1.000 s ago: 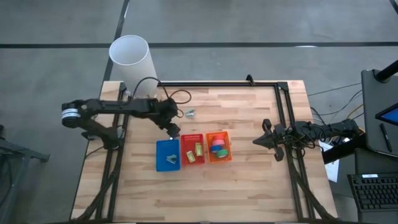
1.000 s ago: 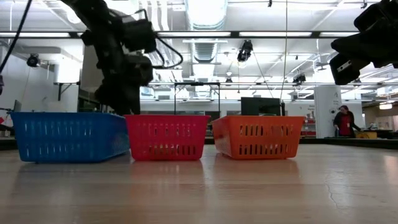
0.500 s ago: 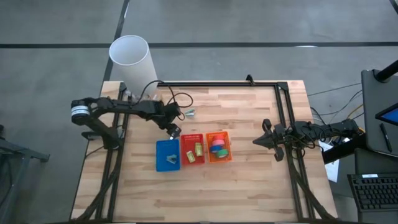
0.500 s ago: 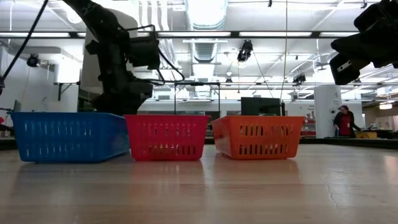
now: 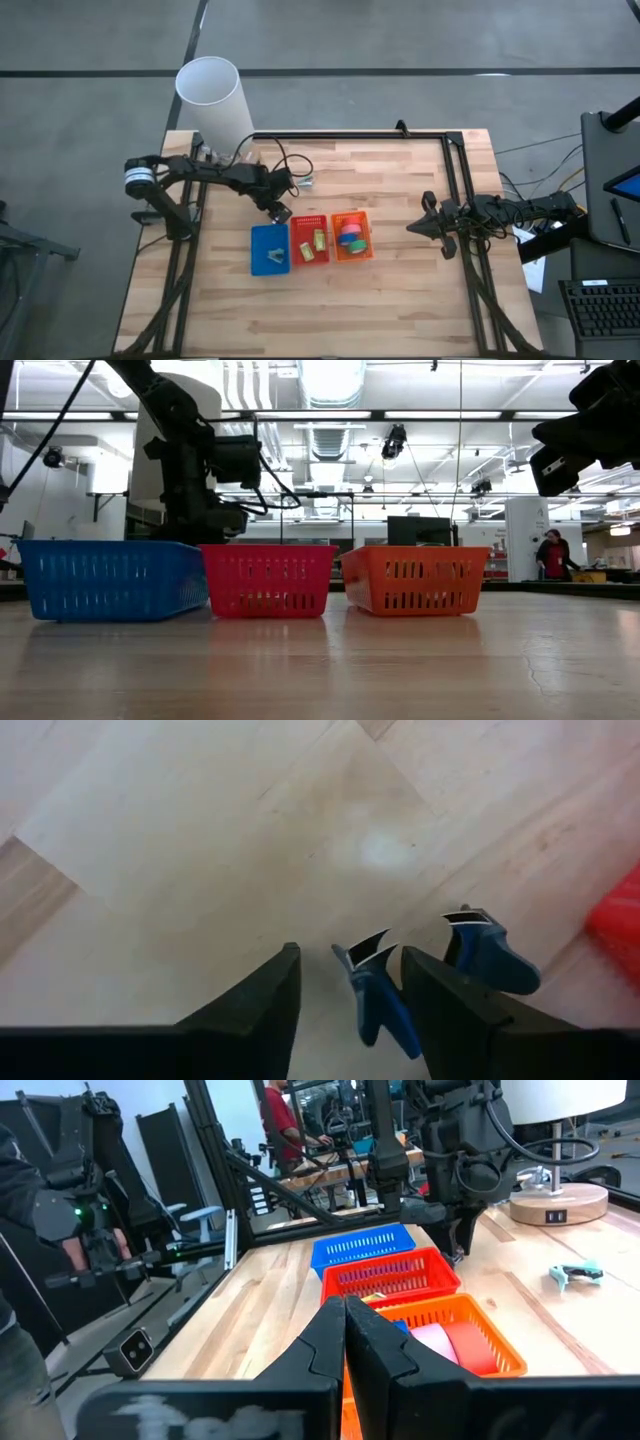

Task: Pick and place Stapler, Stapler remover, tape
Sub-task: Put the dark blue staple remover into the blue bin

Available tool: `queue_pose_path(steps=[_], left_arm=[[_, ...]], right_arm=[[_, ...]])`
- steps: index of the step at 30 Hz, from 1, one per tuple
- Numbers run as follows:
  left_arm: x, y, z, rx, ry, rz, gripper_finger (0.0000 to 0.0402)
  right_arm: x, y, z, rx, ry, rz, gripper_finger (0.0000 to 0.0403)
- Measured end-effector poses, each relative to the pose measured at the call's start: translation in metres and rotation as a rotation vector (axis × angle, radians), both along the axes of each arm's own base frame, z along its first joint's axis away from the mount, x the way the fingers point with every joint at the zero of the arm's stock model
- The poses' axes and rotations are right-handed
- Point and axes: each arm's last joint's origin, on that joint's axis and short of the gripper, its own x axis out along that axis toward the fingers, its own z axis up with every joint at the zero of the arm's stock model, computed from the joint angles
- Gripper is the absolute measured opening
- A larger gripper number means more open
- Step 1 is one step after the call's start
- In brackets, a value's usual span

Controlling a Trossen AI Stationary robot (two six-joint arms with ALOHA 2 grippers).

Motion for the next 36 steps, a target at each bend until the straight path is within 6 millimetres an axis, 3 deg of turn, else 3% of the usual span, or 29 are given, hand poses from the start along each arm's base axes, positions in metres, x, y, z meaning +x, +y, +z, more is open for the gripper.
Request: queue_pose_path(steps=[13,19,25,33,36], left_arm=[[0.0,0.0,0.002,0.018,-0.008,-0.057,0.004],[-0.005,-0.001,0.018,0.042,-0.058,-0.076,0.0051],[-0.021,-0.009,0.052,0.028,-0.141,-0.129,0.0079],[-0.041,-0.039,0.092,-0.059,-0.32,-0.256,0.0029],[-0.046,-0.049,0.101,-0.007,-0.351,-0.257,0.0005]], right_arm=[[0.0,0.0,0.0,0.0,0.0,0.0,0.0008],[0.0,0.0,0.0,0.0,0.0,0.0,0.0008],[0.0,0.0,0.0,0.0,0.0,0.0,0.0008],[0.0,0.0,0.0,0.0,0.0,0.0,0.0008],[0.0,0.0,0.0,0.0,0.0,0.0,0.0008]])
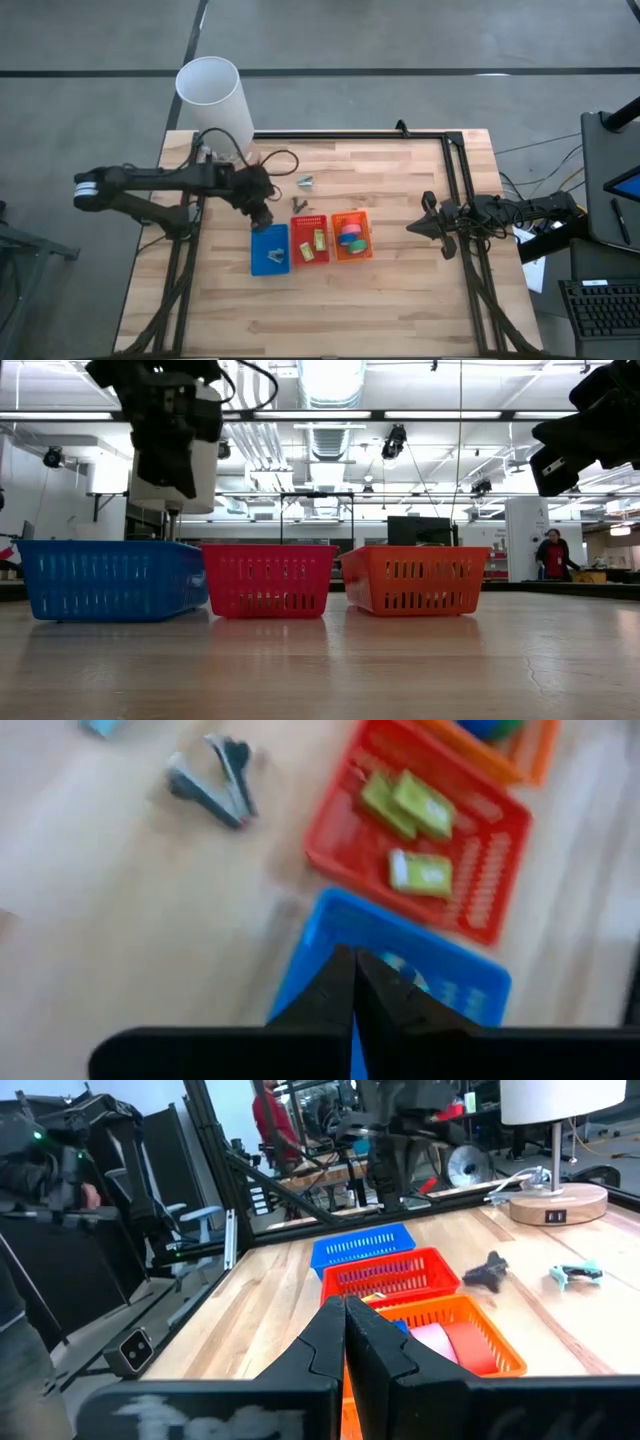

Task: Pick and place Stapler, Stapler remover, tape
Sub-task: Put the dark blue staple remover into the blue bin

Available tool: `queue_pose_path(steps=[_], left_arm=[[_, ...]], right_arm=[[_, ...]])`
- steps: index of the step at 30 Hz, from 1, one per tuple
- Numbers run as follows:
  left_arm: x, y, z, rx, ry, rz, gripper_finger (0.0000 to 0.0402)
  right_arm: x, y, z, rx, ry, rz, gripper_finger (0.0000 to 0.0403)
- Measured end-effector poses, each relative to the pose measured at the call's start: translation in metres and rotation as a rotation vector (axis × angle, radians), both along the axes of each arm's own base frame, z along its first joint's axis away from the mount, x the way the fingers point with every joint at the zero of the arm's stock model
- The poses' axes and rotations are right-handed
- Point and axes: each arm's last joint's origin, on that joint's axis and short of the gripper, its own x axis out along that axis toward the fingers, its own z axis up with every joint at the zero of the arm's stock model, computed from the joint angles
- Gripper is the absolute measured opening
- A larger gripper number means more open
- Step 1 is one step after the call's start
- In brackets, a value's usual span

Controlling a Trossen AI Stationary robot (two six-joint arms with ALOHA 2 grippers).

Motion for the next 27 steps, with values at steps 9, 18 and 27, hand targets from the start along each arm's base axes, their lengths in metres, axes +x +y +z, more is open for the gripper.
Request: queue_pose_path(steps=[9,18,27], left_arm=[[0.021,0.021,-0.002,0.055,-0.123,0.096,0.007],[0.05,0.053,-0.055,-0.002,0.046,0.354,0.0163],[0.076,0.067,-0.079,-0.026,0.051,0.375,0.0188]], right_arm=[[0.0,0.0,0.0,0.0,0.0,0.001,0.0008],[0.0,0.0,0.0,0.0,0.0,0.0,0.0008],[0.0,0.0,0.0,0.0,0.0,0.0,0.0008]])
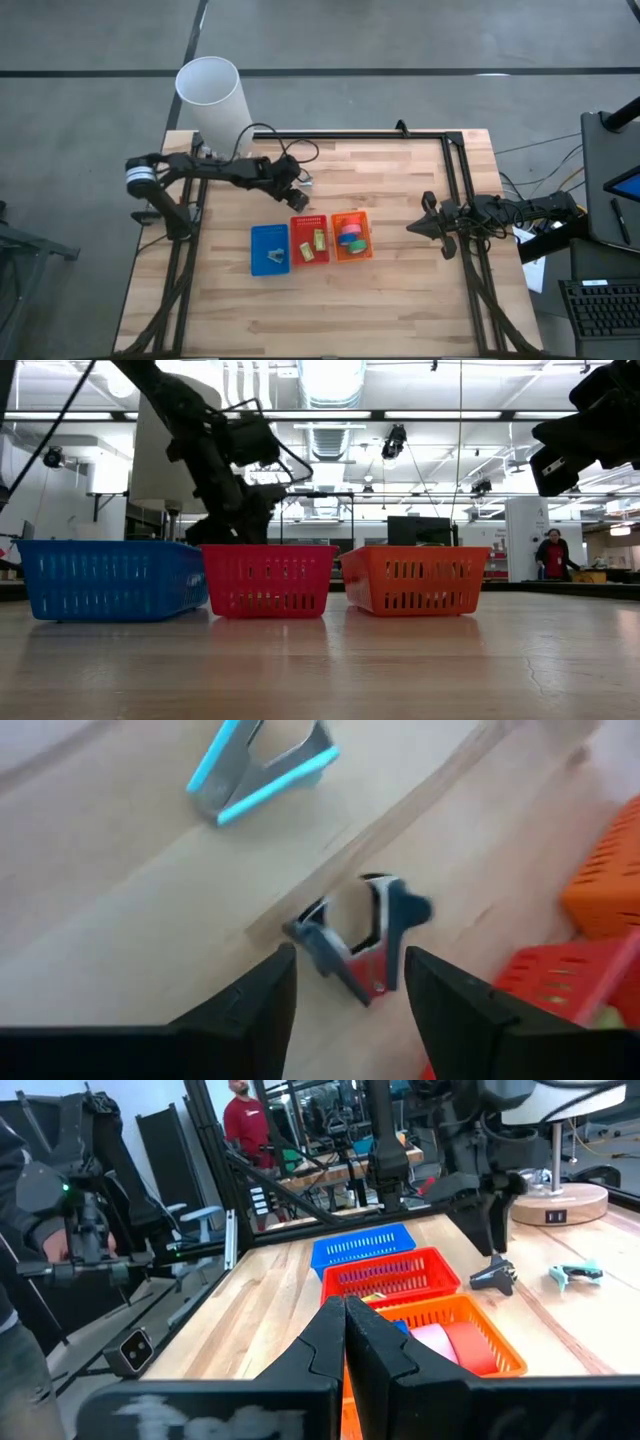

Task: Pick and place Stapler, Stapler remover, tape
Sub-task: Put the dark blue staple remover into the blue bin

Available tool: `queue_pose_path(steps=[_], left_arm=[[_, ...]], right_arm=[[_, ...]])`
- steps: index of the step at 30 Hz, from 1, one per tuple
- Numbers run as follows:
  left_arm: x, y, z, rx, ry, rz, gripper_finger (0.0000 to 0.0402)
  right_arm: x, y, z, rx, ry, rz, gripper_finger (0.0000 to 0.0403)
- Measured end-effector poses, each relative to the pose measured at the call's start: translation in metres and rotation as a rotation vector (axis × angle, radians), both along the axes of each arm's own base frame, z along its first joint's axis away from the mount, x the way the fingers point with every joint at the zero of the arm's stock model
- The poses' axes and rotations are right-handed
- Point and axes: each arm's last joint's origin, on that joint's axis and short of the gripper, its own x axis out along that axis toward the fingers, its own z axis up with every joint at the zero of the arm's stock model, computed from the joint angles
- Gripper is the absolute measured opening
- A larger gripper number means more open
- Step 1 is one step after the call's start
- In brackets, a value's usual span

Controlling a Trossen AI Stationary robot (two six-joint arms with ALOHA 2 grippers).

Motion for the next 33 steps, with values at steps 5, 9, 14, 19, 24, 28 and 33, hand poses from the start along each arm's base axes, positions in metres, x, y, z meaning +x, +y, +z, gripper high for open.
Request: queue_pose_path(steps=[5,9,14,19,24,28,33], left_arm=[[0.01,0.004,-0.01,-0.01,0.015,0.008,0.0188],[0.012,0.006,-0.02,-0.03,0.049,0.026,0.0188],[0.015,0.007,-0.025,-0.022,0.048,0.024,0.018],[0.017,0.009,-0.023,0.033,0.035,-0.001,0.014],[0.014,0.011,-0.026,0.045,0.059,0.013,0.0072],[0.012,0.013,-0.026,0.047,0.068,0.011,0.0039],[0.011,0.014,-0.025,0.055,0.075,-0.015,0.0039]], right_arm=[[0.0,0.0,0.0,0.0,0.0,0.0,0.0008],[0.0,0.0,0.0,0.0,0.0,0.0,0.0008],[0.0,0.0,0.0,0.0,0.0,-0.001,0.0009],[0.0,0.0,0.0,0.0,0.0,0.0,0.0008],[0.0,0.0,0.0,0.0,0.0,0.0,0.0008],[0.0,0.0,0.0,0.0,0.0,0.0,0.0008],[0.0,0.0,0.0,0.0,0.0,0.0,0.0008]])
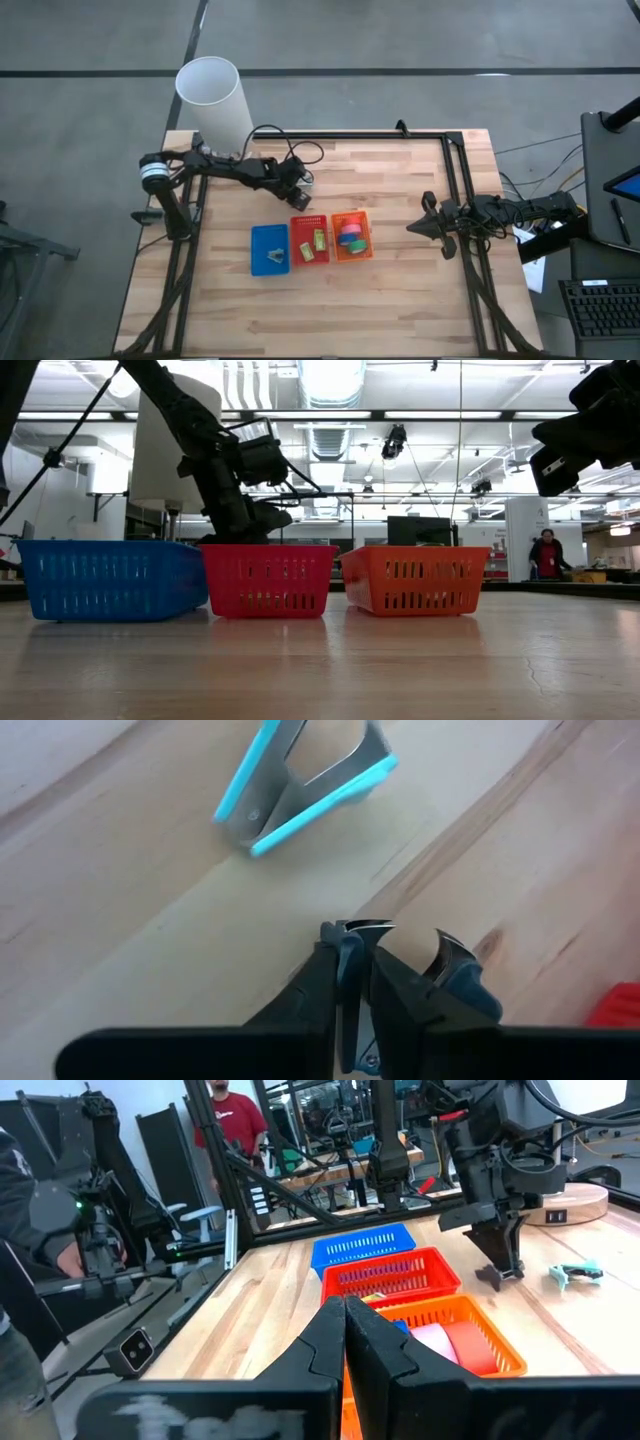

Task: Pick and place Stapler, Stapler remover, tape
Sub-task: Put the dark blue staple remover into the blue bin

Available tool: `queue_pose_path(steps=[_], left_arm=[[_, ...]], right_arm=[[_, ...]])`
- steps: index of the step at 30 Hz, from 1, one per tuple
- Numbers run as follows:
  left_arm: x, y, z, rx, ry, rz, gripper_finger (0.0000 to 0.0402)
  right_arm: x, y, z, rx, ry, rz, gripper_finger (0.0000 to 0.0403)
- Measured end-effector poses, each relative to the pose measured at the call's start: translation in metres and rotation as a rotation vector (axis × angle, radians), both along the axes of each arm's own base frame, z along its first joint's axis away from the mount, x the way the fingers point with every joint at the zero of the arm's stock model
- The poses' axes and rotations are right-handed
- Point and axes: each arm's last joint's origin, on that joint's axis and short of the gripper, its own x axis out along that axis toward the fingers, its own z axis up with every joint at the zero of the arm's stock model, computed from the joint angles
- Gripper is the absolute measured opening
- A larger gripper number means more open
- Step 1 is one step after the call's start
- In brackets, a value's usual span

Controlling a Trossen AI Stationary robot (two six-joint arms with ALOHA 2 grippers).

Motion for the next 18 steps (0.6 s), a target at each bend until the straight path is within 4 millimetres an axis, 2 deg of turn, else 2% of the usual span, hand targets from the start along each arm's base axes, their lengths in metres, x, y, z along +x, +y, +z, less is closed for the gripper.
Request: queue_pose_path(steps=[5,10,18], left_arm=[[-0.008,-0.003,0.011,-0.002,0.012,-0.009,0.0054],[-0.021,-0.009,0.038,0.02,-0.005,-0.053,0.004],[-0.051,-0.032,0.083,0.024,-0.053,-0.125,0.0051]], right_arm=[[0.0,0.0,0.0,0.0,0.0,0.0,0.0008],[0.0,0.0,0.0,0.0,0.0,0.0,0.0008],[0.0,0.0,0.0,0.0,0.0,0.0,0.0008]])
